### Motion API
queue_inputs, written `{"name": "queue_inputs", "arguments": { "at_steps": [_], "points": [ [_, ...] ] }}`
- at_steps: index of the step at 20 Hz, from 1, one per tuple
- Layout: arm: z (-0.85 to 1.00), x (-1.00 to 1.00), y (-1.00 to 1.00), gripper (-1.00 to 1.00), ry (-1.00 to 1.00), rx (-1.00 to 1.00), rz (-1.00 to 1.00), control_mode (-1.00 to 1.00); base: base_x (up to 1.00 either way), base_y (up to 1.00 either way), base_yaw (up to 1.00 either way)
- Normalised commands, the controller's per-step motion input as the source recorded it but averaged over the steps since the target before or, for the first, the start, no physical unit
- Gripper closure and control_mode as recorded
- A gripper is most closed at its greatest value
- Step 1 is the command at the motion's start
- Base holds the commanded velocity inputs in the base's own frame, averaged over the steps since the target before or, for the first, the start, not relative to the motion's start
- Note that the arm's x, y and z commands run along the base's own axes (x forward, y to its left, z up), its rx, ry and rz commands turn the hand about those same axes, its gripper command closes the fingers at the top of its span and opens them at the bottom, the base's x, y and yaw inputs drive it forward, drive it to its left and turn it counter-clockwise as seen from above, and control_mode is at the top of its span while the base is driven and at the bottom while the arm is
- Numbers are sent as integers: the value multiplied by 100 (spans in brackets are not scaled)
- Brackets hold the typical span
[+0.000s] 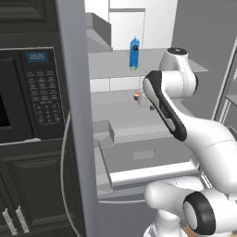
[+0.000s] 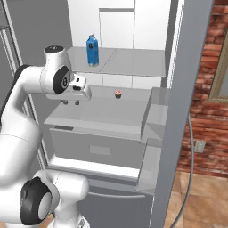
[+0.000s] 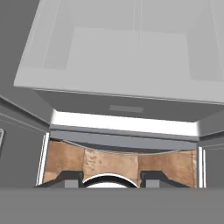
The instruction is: Take out the milk from the fridge and place it on the tray on the counter. Then take the sugar cube near the tray and place it in the tray.
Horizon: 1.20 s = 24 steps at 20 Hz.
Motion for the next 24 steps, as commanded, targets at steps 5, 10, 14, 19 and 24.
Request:
{"name": "queue_inputs", "arguments": {
  "at_steps": [5,10,14,19,24],
  "points": [
    [0,-23,0,-100,-1,0,0,-100,0,0,0],
    [1,-48,0,-100,-14,0,0,-100,0,0,0],
    [23,-38,0,-100,-25,0,0,-100,0,0,0],
    [47,-41,0,-100,-34,0,0,-100,0,0,0],
    [68,-29,0,-100,-27,0,-1,-100,0,0,0]
  ]
}}
